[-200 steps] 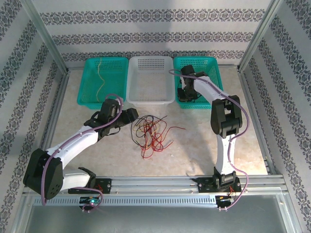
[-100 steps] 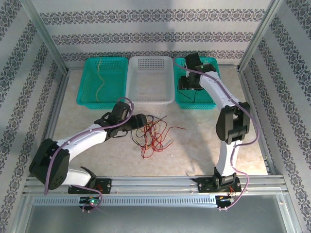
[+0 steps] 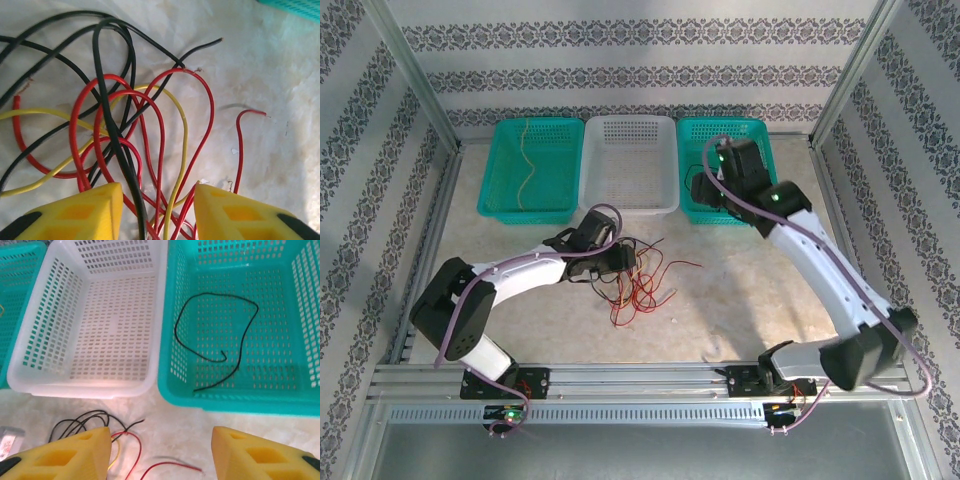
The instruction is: Untangle the cables
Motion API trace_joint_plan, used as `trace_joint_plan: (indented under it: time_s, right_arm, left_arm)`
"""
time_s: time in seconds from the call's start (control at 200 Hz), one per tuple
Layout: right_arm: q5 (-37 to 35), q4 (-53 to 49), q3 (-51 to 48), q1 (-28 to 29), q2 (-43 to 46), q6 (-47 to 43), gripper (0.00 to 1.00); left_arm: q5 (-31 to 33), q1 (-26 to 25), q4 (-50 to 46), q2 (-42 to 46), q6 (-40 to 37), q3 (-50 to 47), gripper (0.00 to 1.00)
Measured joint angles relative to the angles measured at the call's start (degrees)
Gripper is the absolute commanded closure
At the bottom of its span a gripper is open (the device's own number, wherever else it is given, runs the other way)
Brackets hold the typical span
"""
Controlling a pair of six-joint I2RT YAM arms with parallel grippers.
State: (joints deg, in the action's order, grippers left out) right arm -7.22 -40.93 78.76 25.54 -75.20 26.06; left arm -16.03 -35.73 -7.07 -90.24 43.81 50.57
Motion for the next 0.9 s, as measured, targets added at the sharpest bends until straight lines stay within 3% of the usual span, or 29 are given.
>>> trace_joint_plan:
  time_s: [0.16,0.265,0.625,0.899]
  right_arm:
    - [2.0,5.0,-10.6,1.3,7.7,4.7,0.42]
    - [4.3,7.3,-14.1,1.7,10.1,7.1,0.42]
    - [15.5,14.2,-18.4,6.7,12.5,13.7,0.34]
    - [19.2,18.8,-18.4,10.2,10.1,16.5,0.33]
  left_arm:
    - [0.5,-0.3,-1.7,-0.1,-2.1,1.7,0.94]
    - [0.7,-0.3,-3.5,1.5,-3.8,2.8,1.00]
    - [-5.2,-0.3,-7.9,17.1,-9.4,10.9,1.00]
    - [-6.3,-0.3,-7.2,20.8,-8.5,13.9,1.00]
